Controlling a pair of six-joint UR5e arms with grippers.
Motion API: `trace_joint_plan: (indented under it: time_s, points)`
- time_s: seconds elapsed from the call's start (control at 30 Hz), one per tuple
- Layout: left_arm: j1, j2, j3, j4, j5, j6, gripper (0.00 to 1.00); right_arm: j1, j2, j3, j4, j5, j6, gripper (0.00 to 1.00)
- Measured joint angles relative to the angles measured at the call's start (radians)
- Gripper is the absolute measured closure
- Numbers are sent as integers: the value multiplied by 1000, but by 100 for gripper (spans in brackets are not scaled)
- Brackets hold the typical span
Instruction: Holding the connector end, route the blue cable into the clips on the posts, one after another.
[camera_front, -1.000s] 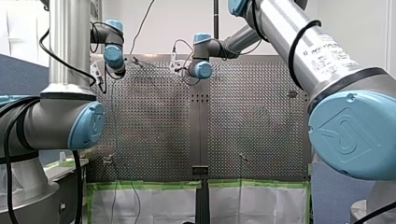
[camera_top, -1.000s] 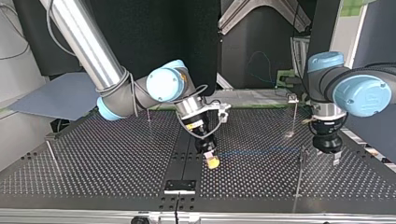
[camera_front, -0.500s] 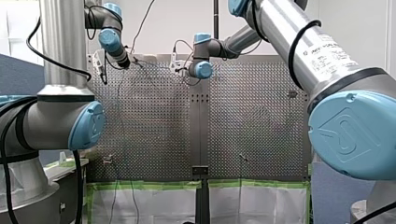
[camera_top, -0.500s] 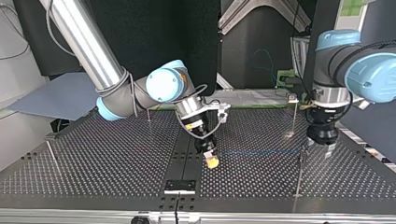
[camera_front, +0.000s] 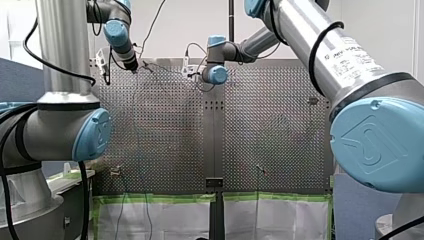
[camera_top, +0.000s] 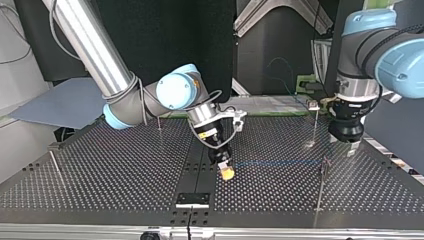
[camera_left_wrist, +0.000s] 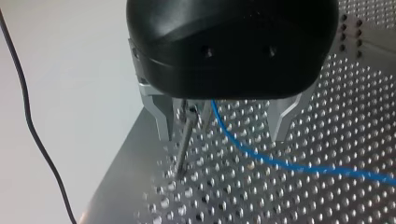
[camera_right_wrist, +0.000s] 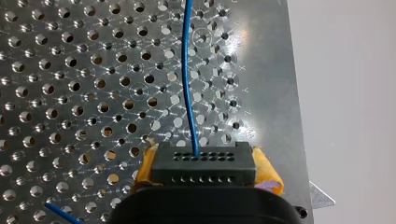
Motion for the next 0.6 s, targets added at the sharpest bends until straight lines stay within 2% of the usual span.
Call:
trace_joint_plan:
  time_s: [0.2,0.47,0.6]
  points:
    - [-11,36,0,-34,44,3,1,0,0,0,0,0,1,100]
    - [-26,36,0,28,107,8,1,0,0,0,8,0,3,100]
    - [-30,24,0,46,110,16,1,0,0,1,10,1,3,100]
